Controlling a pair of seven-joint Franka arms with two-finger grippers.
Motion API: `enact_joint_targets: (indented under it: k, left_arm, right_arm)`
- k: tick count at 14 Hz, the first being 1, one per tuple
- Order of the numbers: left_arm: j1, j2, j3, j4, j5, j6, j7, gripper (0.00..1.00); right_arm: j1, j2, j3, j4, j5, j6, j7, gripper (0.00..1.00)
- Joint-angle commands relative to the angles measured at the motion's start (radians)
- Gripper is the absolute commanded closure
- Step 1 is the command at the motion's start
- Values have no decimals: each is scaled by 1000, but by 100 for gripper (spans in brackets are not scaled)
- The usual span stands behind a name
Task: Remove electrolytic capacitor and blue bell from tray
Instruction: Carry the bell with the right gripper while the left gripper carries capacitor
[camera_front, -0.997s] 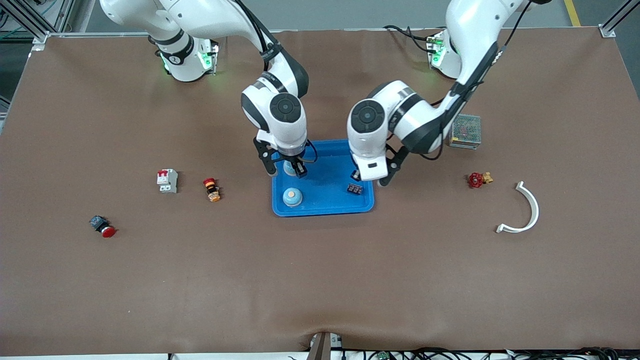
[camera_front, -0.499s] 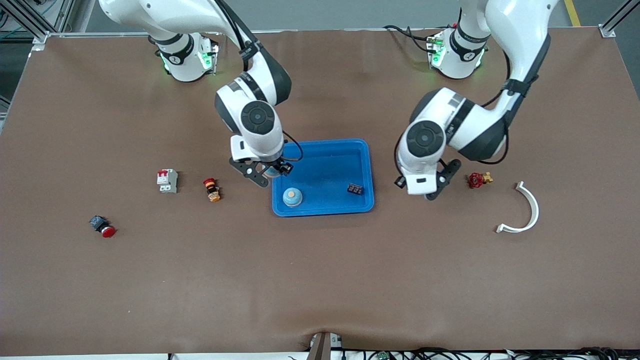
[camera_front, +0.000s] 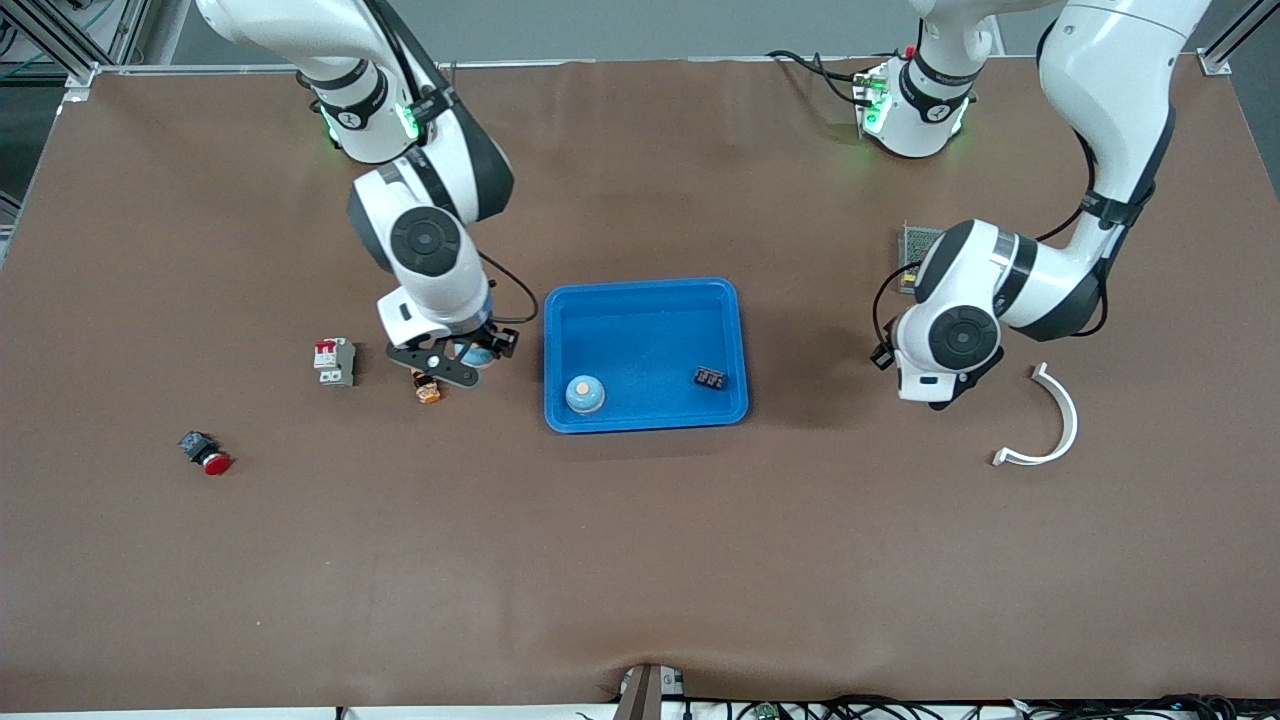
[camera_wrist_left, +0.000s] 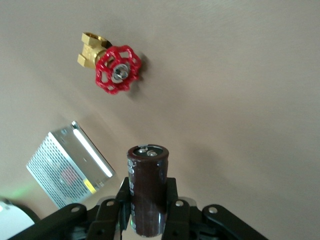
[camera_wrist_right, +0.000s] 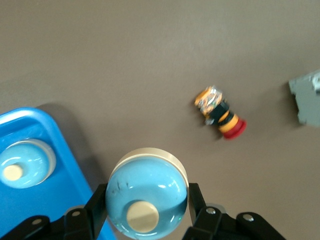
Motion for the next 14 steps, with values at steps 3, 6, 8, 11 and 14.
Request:
enact_joint_targets:
  k: [3, 6, 8, 11, 14]
  left_arm:
    - [73, -17, -5, -101, -3, 105, 134, 100]
    - [92, 3, -5, -166, 37, 216, 137, 100]
    - [97, 17, -4, -166, 58, 221, 137, 100]
    - [100, 28, -2, -161, 81, 221, 136, 100]
    - [102, 41, -1, -152, 84, 221, 133, 36]
  right_arm:
    - [-129, -84, 16, -162, -35, 145, -181, 100]
    - [-218, -76, 16, -163, -46, 177, -299, 100]
    - [-274, -70, 17, -163, -46, 212, -363, 100]
    - [-323, -45, 17, -163, -46, 264, -423, 100]
    - [-366, 10, 17, -159, -46, 313, -475, 100]
